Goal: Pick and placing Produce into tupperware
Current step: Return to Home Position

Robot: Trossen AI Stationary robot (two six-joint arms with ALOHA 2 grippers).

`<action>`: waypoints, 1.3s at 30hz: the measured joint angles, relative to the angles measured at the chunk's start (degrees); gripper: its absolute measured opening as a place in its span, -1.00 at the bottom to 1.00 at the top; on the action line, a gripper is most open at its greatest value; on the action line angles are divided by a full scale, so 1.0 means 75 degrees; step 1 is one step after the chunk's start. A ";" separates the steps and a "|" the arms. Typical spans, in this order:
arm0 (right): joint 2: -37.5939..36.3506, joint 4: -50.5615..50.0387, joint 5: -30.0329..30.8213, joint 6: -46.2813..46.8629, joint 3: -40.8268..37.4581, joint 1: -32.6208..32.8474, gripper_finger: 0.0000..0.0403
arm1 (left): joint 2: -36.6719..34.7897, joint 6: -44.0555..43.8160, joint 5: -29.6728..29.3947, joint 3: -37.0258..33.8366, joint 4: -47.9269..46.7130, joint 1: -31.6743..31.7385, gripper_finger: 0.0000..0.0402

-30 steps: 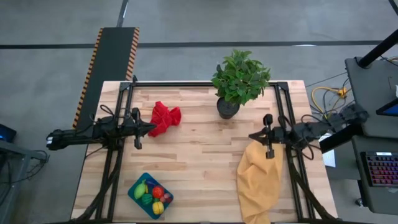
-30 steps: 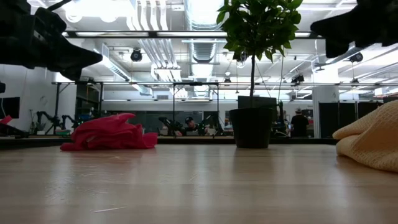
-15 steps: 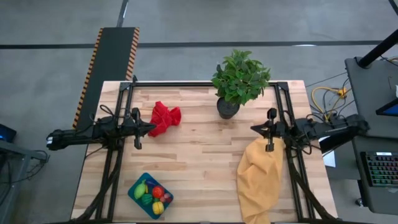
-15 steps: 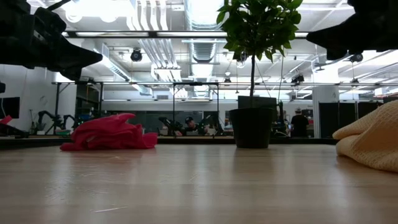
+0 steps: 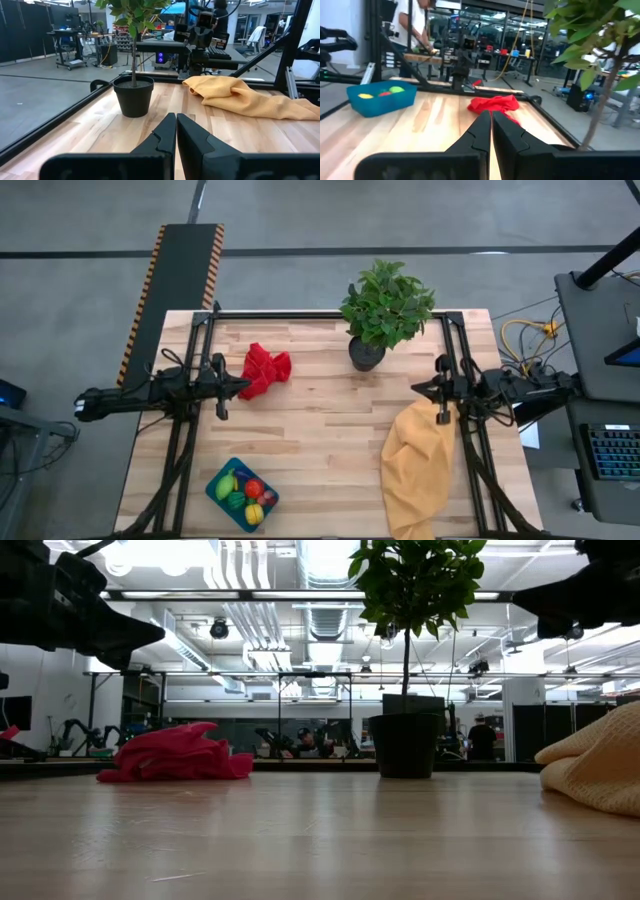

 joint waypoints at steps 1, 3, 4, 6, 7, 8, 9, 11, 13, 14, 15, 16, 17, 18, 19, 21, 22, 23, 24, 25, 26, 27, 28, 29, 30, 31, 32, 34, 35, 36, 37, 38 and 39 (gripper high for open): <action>0.0001 0.0008 -0.0064 0.0024 0.0002 0.0000 -0.96 | -0.0004 0.0002 0.0002 0.0000 -0.0004 0.0000 -1.00; 0.0064 0.0011 -0.0197 0.0146 0.0002 0.0000 -0.96 | -0.0002 0.0003 0.0000 -0.0003 0.0008 0.0002 -1.00; 0.0103 0.0008 -0.0299 0.0262 -0.0011 0.0000 -0.96 | 0.0006 0.0005 0.0002 -0.0003 0.0001 0.0003 -1.00; 0.0124 -0.0061 -0.0471 0.0414 -0.0055 0.0000 -0.96 | 0.0008 0.0005 0.0002 -0.0006 -0.0010 0.0003 -1.00; 0.0132 -0.0042 -0.0585 0.0448 -0.0070 0.0000 -0.96 | 0.0024 0.0006 0.0005 -0.0009 0.0009 0.0002 -1.00; 0.0133 -0.0013 -0.0707 0.0473 -0.0106 0.0000 -0.96 | 0.0035 0.0006 0.0009 -0.0013 0.0004 0.0003 -1.00; 0.0131 -0.0008 -0.0786 0.0565 -0.0145 0.0000 -0.96 | 0.0032 0.0006 0.0019 -0.0023 -0.0017 0.0003 -1.00; 0.0121 0.0043 -0.0943 0.0703 -0.0264 0.0000 -0.96 | 0.0045 0.0009 0.0025 -0.0023 0.0004 0.0003 -1.00; 0.0101 0.0145 -0.1053 0.0772 -0.0427 0.0000 -0.96 | 0.0050 0.0011 0.0028 -0.0029 -0.0002 0.0003 -1.00; 0.0101 0.0179 -0.1061 0.0833 -0.0511 0.0000 -0.96 | 0.0050 0.0012 0.0050 -0.0035 -0.0005 0.0003 -1.00; 0.0104 0.0214 -0.1058 0.0880 -0.0595 0.0000 -0.96 | 0.0054 0.0014 0.0087 -0.0035 0.0000 0.0003 -1.00; 0.0104 0.0226 -0.1060 0.0928 -0.0649 0.0000 -0.96 | 0.0059 0.0020 0.0163 -0.0036 0.0001 0.0003 -1.00; 0.0113 0.0249 -0.1066 0.0965 -0.0663 0.0000 -0.96 | 0.0064 0.0018 0.0264 -0.0042 -0.0002 0.0003 -1.00; 0.0120 0.0287 -0.1066 0.0974 -0.0668 0.0000 -0.96 | 0.0062 0.0024 0.0428 -0.0056 0.0003 0.0003 -1.00; 0.0117 0.0293 -0.1064 0.0971 -0.0668 0.0000 -0.96 | 0.0056 0.0037 0.0578 -0.0072 -0.0002 0.0003 -1.00; 0.0088 0.0273 -0.1061 0.0900 -0.0668 0.0000 -0.96 | 0.0051 0.0053 0.0767 -0.0108 -0.0002 -0.0001 -1.00; 0.0076 0.0278 -0.1061 0.0868 -0.0668 -0.0008 -0.96 | 0.0035 0.0099 0.0792 -0.0114 -0.0005 0.0000 -1.00; 0.0063 0.0276 -0.1061 0.0853 -0.0668 -0.0032 -0.96 | -0.0007 0.0119 0.0790 -0.0114 -0.0005 0.0000 -1.00; 0.0058 0.0270 -0.1061 0.0869 -0.0668 -0.0066 -0.96 | -0.0036 0.0162 0.0783 -0.0114 -0.0004 0.0001 -1.00; 0.0058 0.0273 -0.1058 0.0892 -0.0668 -0.0098 -0.96 | -0.0059 0.0176 0.0777 -0.0114 -0.0010 0.0001 -1.00; 0.0058 0.0270 -0.1058 0.0905 -0.0668 -0.0124 -0.96 | -0.0087 0.0198 0.0777 -0.0115 -0.0019 0.0000 -1.00; 0.0066 0.0270 -0.1058 0.0903 -0.0668 -0.0151 -0.96 | -0.0087 0.0201 0.0780 -0.0123 -0.0016 0.0000 -1.00; 0.0083 0.0270 -0.1060 0.0902 -0.0668 -0.0178 -0.96 | -0.0087 0.0202 0.0800 -0.0126 -0.0017 0.0000 -1.00; 0.0103 0.0267 -0.1061 0.0902 -0.0668 -0.0200 -0.96 | -0.0087 0.0204 0.0827 -0.0131 -0.0023 0.0000 -1.00; 0.0119 0.0267 -0.1060 0.0902 -0.0668 -0.0218 -0.96 | -0.0077 0.0201 0.0830 -0.0131 -0.0025 0.0000 -1.00; 0.0131 0.0267 -0.1061 0.0902 -0.0668 -0.0234 -0.96 | -0.0067 0.0202 0.0830 -0.0134 -0.0026 0.0000 -1.00; 0.0155 0.0267 -0.1062 0.0902 -0.0668 -0.0244 -0.96 | -0.0061 0.0201 0.0830 -0.0134 -0.0027 0.0000 -1.00; 0.0190 0.0265 -0.1064 0.0902 -0.0668 -0.0248 -0.96 | -0.0093 0.0207 0.0844 -0.0137 -0.0039 0.0000 -1.00; 0.0206 0.0267 -0.1061 0.0899 -0.0668 -0.0248 -0.96 | -0.0092 0.0210 0.0845 -0.0137 -0.0044 0.0000 -1.00; 0.0209 0.0265 -0.1061 0.0896 -0.0668 -0.0248 -0.96 | -0.0087 0.0210 0.0850 -0.0137 -0.0049 0.0000 -1.00; 0.0212 0.0265 -0.1061 0.0896 -0.0668 -0.0248 -0.96 | -0.0087 0.0194 0.0850 -0.0137 -0.0046 -0.0003 -1.00; 0.0209 0.0267 -0.1061 0.0896 -0.0668 -0.0248 -0.96 | -0.0087 0.0184 0.0848 -0.0137 -0.0038 -0.0003 -1.00; 0.0203 0.0269 -0.1061 0.0883 -0.0668 -0.0248 -0.96 | -0.0079 0.0181 0.0850 -0.0140 -0.0024 -0.0003 -1.00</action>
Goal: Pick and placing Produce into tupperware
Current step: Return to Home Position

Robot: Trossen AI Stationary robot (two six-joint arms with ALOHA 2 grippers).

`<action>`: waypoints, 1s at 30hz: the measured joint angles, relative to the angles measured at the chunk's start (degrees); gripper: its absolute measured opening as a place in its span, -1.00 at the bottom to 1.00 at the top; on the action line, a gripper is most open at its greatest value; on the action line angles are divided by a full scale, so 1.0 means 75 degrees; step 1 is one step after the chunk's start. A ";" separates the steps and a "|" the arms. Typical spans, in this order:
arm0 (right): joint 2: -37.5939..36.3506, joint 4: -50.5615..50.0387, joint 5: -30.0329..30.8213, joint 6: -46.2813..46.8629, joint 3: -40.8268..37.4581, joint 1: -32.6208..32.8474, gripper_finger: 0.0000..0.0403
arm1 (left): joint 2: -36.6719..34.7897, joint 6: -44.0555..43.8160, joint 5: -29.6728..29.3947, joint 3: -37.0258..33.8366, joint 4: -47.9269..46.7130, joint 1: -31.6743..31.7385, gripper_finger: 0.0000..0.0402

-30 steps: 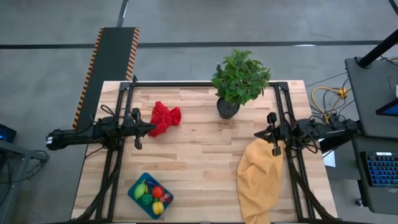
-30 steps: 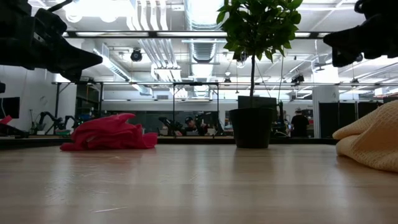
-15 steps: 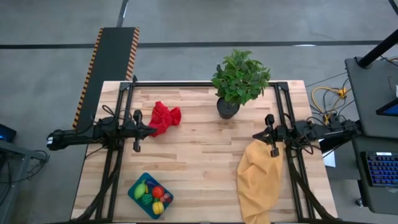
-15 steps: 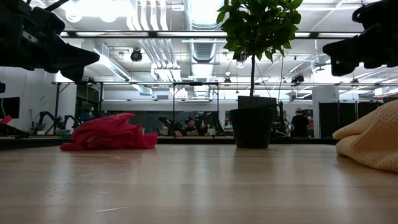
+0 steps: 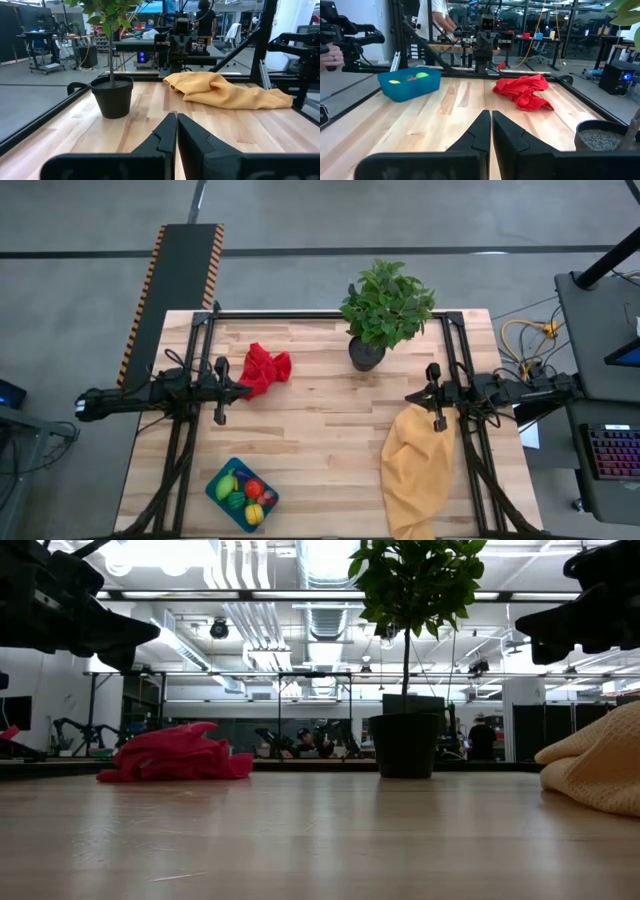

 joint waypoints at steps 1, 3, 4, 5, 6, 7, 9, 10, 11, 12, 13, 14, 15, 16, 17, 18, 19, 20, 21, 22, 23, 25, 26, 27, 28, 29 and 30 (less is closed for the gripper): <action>0.0000 -0.0002 0.0001 -0.0031 0.0000 0.0000 -0.96 | 0.0006 -0.0003 0.0000 0.0000 0.0006 0.0000 -1.00; 0.0003 0.0001 0.0001 -0.0043 0.0000 0.0000 -0.96 | 0.0006 0.0003 0.0000 -0.0009 0.0035 0.0000 -1.00; 0.0006 0.0001 0.0003 -0.0056 0.0000 0.0000 -0.96 | 0.0006 0.0003 -0.0002 -0.0010 0.0046 0.0001 -1.00; 0.0003 0.0002 0.0003 -0.0067 0.0000 0.0000 -0.96 | 0.0006 0.0003 -0.0003 -0.0015 0.0069 0.0003 -1.00; 0.0003 0.0013 0.0003 -0.0109 0.0000 0.0000 -0.96 | 0.0006 0.0002 -0.0003 -0.0018 0.0093 0.0003 -1.00; 0.0003 0.0051 0.0003 -0.0206 0.0000 0.0000 -0.96 | 0.0008 0.0003 -0.0007 -0.0025 0.0139 0.0003 -1.00; 0.0001 0.0209 0.0009 -0.0499 0.0000 0.0000 -0.96 | 0.0007 -0.0009 -0.0026 -0.0047 0.0261 0.0000 -1.00; 0.0000 0.0269 0.0010 -0.0606 0.0000 0.0000 -0.96 | 0.0006 -0.0009 -0.0029 -0.0047 0.0333 0.0003 -1.00; 0.0000 0.0313 0.0037 -0.0701 0.0000 0.0000 -0.96 | 0.0006 -0.0006 -0.0029 -0.0047 0.0370 0.0003 -1.00; 0.0000 0.0363 0.0119 -0.0784 0.0000 0.0000 -0.96 | 0.0008 -0.0009 -0.0029 -0.0047 0.0372 0.0003 -1.00; 0.0000 0.0403 0.0216 -0.0814 0.0000 0.0000 -0.96 | 0.0016 -0.0009 -0.0027 -0.0047 0.0361 0.0003 -1.00; 0.0000 0.0421 0.0303 -0.0799 0.0000 0.0000 -0.96 | 0.0033 -0.0009 -0.0026 -0.0047 0.0362 0.0003 -1.00; 0.0000 0.0413 0.0379 -0.0722 0.0000 0.0000 -0.96 | 0.0050 -0.0009 -0.0027 -0.0047 0.0376 0.0003 -1.00; 0.0000 0.0401 0.0458 -0.0654 0.0000 0.0000 -0.96 | 0.0068 -0.0009 -0.0026 -0.0047 0.0389 0.0003 -1.00; 0.0003 0.0397 0.0551 -0.0571 0.0000 0.0000 -0.96 | 0.0087 -0.0009 -0.0026 -0.0047 0.0402 0.0003 -1.00; 0.0006 0.0402 0.0586 -0.0476 0.0000 0.0000 -0.96 | 0.0093 -0.0009 -0.0026 -0.0047 0.0403 0.0003 -1.00; 0.0006 0.0402 0.0608 -0.0428 0.0000 0.0000 -0.96 | 0.0093 -0.0009 -0.0026 -0.0047 0.0404 0.0003 -1.00; 0.0006 0.0400 0.0607 -0.0413 0.0000 0.0000 -0.96 | 0.0093 -0.0009 -0.0026 -0.0047 0.0415 0.0003 -1.00; 0.0006 0.0401 0.0608 -0.0413 0.0000 0.0000 -0.96 | 0.0093 -0.0009 -0.0026 -0.0047 0.0415 0.0003 -1.00; 0.0006 0.0403 0.0606 -0.0400 0.0000 0.0000 -0.96 | 0.0091 -0.0009 -0.0026 -0.0047 0.0410 0.0003 -1.00; 0.0006 0.0398 0.0606 -0.0339 0.0000 0.0000 -0.96 | 0.0090 -0.0009 -0.0024 -0.0047 0.0411 0.0003 -1.00; 0.0006 0.0400 0.0607 -0.0099 0.0000 0.0000 -0.96 | 0.0097 -0.0009 -0.0023 -0.0047 0.0420 0.0003 -1.00; 0.0006 0.0400 0.0607 0.0059 0.0000 0.0000 -0.96 | 0.0099 -0.0009 -0.0023 -0.0047 0.0417 0.0003 -1.00; 0.0006 0.0400 0.0606 0.0313 0.0000 0.0000 -0.96 | 0.0098 -0.0009 -0.0023 -0.0047 0.0416 0.0003 -1.00; 0.0006 0.0400 0.0606 0.0587 0.0000 0.0000 -0.96 | 0.0096 -0.0009 -0.0020 -0.0047 0.0424 0.0003 -1.00; 0.0006 0.0400 0.0606 0.0853 0.0000 0.0000 -0.96 | 0.0096 -0.0009 -0.0020 -0.0047 0.0426 0.0003 -1.00; 0.0006 0.0400 0.0607 0.1101 0.0000 0.0000 -0.96 | 0.0093 -0.0009 -0.0020 -0.0045 0.0421 0.0003 -1.00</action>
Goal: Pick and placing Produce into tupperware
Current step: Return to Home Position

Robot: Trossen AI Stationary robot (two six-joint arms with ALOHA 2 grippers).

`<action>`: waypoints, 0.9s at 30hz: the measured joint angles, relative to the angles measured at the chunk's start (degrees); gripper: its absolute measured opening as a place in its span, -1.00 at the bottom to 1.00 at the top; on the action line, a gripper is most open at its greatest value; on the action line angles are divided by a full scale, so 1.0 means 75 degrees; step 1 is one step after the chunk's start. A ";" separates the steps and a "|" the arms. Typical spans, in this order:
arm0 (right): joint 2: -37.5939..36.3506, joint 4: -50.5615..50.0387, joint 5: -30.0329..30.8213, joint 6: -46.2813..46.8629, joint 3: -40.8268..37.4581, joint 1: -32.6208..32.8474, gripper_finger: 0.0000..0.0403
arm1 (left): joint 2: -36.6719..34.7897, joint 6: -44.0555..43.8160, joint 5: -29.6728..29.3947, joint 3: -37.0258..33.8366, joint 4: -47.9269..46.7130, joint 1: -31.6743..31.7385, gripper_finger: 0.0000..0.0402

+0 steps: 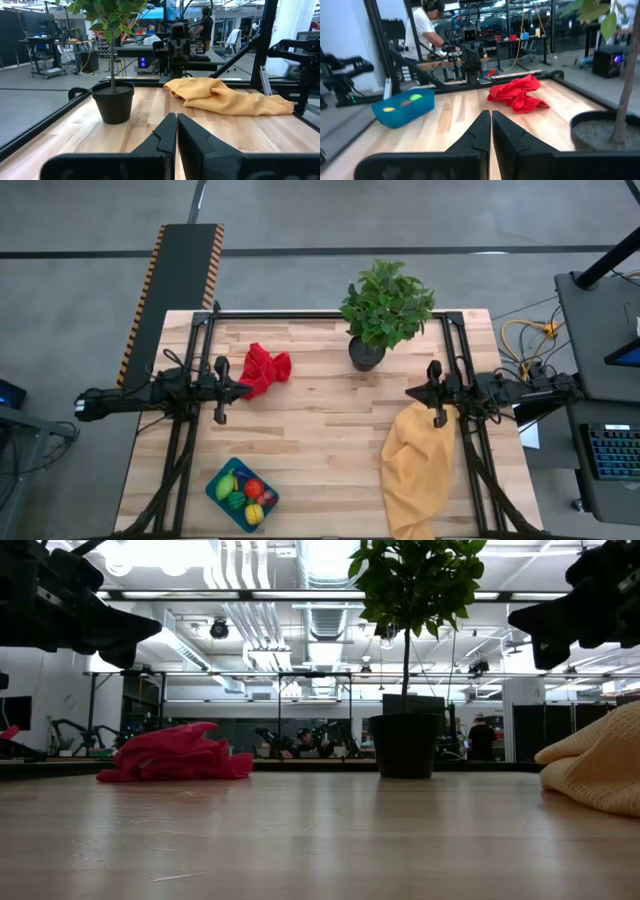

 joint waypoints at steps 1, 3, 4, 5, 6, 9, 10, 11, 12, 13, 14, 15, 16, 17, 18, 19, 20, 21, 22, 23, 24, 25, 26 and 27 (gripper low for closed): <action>0.0000 0.0000 0.0000 0.0199 0.0000 0.0000 -0.96 | -0.0003 0.0000 0.0000 -0.0001 0.0000 0.0000 -1.00; 0.0000 0.0000 0.0000 0.0492 0.0000 0.0000 -0.96 | 0.0008 0.0000 0.0000 0.0002 0.0006 0.0000 -1.00; 0.0000 0.0000 0.0000 0.0586 0.0000 0.0000 -0.96 | 0.0015 0.0000 0.0002 0.0002 0.0003 0.0000 -1.00; 0.0000 0.0000 0.0000 0.0626 0.0000 0.0000 -0.96 | 0.0015 0.0000 0.0004 0.0002 0.0000 0.0000 -1.00; 0.0000 0.0000 0.0000 0.0644 0.0000 0.0000 -0.96 | 0.0015 0.0000 0.0005 0.0002 0.0004 0.0000 -1.00; 0.0000 0.0000 0.0000 0.0595 0.0000 0.0000 -0.96 | 0.0008 0.0000 0.0009 0.0002 0.0003 0.0000 -1.00; 0.0000 0.0000 0.0000 0.0594 0.0000 0.0000 -0.96 | 0.0006 0.0000 0.0009 0.0002 0.0003 0.0000 -1.00; 0.0000 0.0000 0.0000 0.0594 0.0000 0.0000 -0.96 | 0.0003 0.0000 0.0011 0.0004 0.0012 0.0000 -1.00; 0.0000 0.0000 0.0000 0.0594 0.0000 0.0000 -0.96 | 0.0003 0.0000 0.0012 0.0004 0.0007 0.0000 -1.00; 0.0000 0.0000 0.0000 0.0591 0.0000 0.0000 -0.96 | 0.0003 0.0000 0.0016 0.0004 0.0006 0.0000 -1.00; 0.0000 0.0000 0.0000 0.0588 0.0000 0.0000 -0.96 | 0.0001 0.0000 0.0016 0.0004 0.0006 0.0000 -1.00; 0.0000 0.0000 0.0000 0.0588 0.0000 0.0000 -0.96 | 0.0004 0.0000 0.0016 0.0004 0.0009 0.0000 -1.00; 0.0000 0.0000 0.0000 0.0590 0.0000 0.0000 -0.96 | 0.0006 0.0000 0.0015 0.0004 0.0008 0.0000 -1.00; 0.0000 0.0000 0.0000 0.0589 0.0000 0.0000 -0.96 | 0.0005 0.0000 0.0015 0.0004 0.0003 0.0000 -1.00; 0.0000 0.0000 0.0000 0.0588 0.0000 0.0000 -0.96 | 0.0000 0.0000 0.0015 0.0004 0.0006 0.0000 -1.00; 0.0000 0.0000 0.0000 0.0585 0.0000 0.0000 -0.96 | 0.0000 0.0000 0.0015 0.0004 0.0009 0.0000 -1.00; 0.0000 0.0000 0.0000 0.0585 0.0000 0.0000 -0.96 | 0.0000 0.0000 0.0015 0.0004 0.0009 0.0000 -1.00; 0.0000 0.0000 0.0000 0.0588 0.0000 0.0000 -0.96 | 0.0000 0.0000 0.0015 0.0004 0.0004 0.0000 -1.00; 0.0000 0.0000 0.0000 0.0588 0.0000 0.0000 -0.96 | 0.0000 0.0000 0.0015 0.0004 0.0008 0.0000 -1.00; 0.0000 0.0000 0.0000 0.0585 0.0000 0.0000 -0.96 | 0.0005 0.0000 0.0015 0.0004 0.0009 0.0000 -1.00; 0.0000 0.0000 0.0000 0.0585 0.0000 0.0000 -0.96 | 0.0006 0.0000 0.0015 0.0004 0.0009 0.0000 -1.00; 0.0000 0.0000 0.0000 0.0587 0.0000 0.0000 -0.96 | 0.0005 0.0000 0.0015 0.0004 0.0003 0.0000 -1.00; 0.0000 0.0000 0.0000 0.0588 0.0000 0.0000 -0.96 | 0.0000 0.0000 0.0015 0.0004 0.0007 0.0000 -1.00; 0.0000 0.0000 0.0000 0.0586 0.0000 0.0000 -0.96 | 0.0000 0.0000 0.0014 0.0007 0.0009 0.0000 -1.00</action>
